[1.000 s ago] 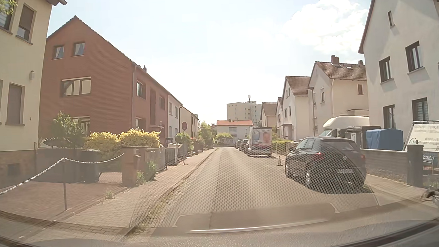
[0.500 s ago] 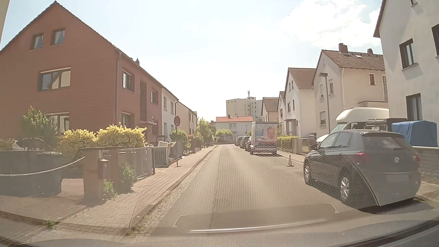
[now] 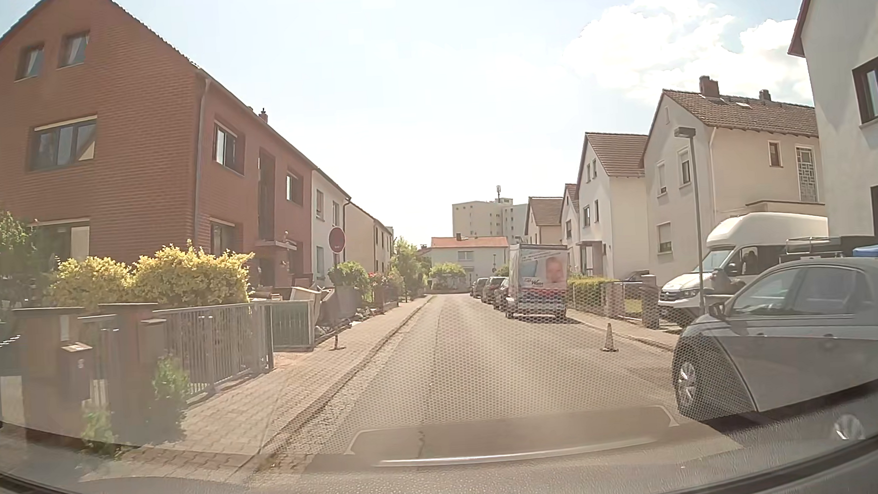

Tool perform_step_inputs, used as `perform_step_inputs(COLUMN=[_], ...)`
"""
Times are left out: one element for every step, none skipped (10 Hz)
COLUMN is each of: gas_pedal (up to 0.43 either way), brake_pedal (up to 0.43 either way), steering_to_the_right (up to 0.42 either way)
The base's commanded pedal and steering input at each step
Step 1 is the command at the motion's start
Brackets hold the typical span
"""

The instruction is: Follow the waypoints while adhering to traffic rules and regulations

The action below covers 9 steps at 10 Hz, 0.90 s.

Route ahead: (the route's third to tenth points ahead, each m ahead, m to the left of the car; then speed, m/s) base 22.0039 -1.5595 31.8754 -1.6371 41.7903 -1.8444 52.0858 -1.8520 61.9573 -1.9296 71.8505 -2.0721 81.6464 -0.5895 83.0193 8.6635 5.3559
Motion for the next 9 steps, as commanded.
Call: perform_step_inputs(gas_pedal=[0.028,0.028,0.028,0.028,0.028,0.028,0.028,0.028,0.028], brake_pedal=[0.000,0.000,0.000,0.000,0.000,0.000,0.000,0.000,0.000], steering_to_the_right=[0.001,0.001,0.001,0.000,0.000,0.000,0.000,0.000,0.000])
